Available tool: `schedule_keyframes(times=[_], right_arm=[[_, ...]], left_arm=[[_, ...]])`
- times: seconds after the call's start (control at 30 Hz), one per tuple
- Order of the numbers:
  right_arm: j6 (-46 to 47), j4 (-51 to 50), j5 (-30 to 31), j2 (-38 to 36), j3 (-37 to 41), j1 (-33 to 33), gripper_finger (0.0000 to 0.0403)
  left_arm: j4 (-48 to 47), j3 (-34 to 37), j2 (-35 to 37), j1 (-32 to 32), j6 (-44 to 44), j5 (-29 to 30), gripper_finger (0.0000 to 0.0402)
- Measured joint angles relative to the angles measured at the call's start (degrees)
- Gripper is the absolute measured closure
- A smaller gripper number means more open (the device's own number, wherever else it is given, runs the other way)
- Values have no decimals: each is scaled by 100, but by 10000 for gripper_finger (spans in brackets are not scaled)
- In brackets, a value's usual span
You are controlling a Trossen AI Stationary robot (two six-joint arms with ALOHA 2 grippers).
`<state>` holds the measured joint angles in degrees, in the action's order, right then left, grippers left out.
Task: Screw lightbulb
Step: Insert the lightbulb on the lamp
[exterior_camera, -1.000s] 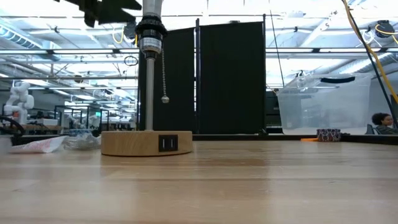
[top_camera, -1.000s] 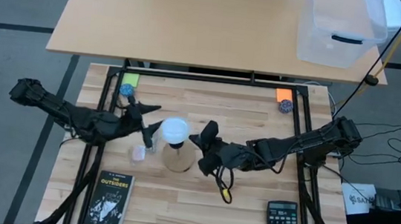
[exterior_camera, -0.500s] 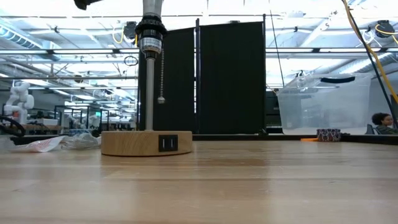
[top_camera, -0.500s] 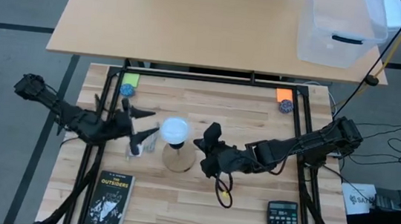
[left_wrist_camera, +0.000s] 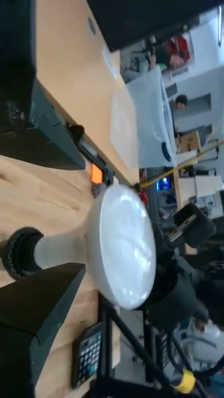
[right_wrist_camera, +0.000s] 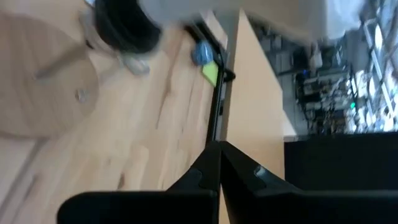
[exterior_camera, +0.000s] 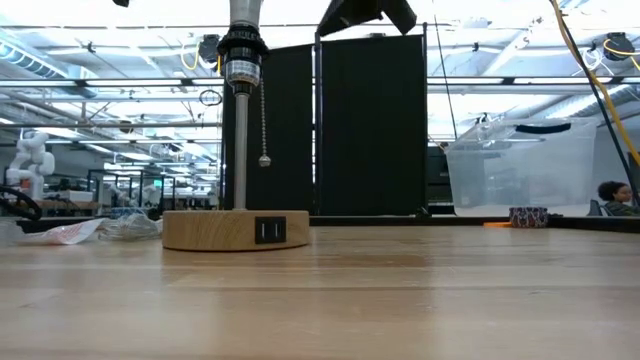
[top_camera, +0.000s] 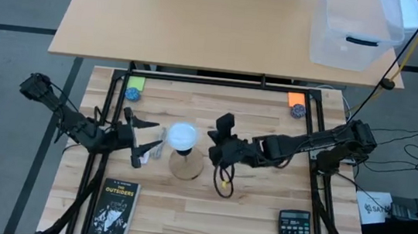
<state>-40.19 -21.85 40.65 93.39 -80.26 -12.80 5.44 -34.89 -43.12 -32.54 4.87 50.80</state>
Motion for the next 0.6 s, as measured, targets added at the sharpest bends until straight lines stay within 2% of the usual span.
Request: schedule_keyframes(times=[0.2, 0.37, 0.5, 0.6], right_arm=[[117, -31, -31, -363, 4, 184, 403], [112, 16, -17, -1013, 97, 198, 403], [161, 366, -22, -1860, 651, 259, 403], [257, 868, -24, -2608, 1398, 349, 403]], left_arm=[[-317, 0, 166, -134, -157, 279, 138], [-405, 0, 206, -169, -161, 317, 138], [-523, 0, 202, -168, -196, 317, 138], [-554, 0, 202, -168, -269, 316, 138]])
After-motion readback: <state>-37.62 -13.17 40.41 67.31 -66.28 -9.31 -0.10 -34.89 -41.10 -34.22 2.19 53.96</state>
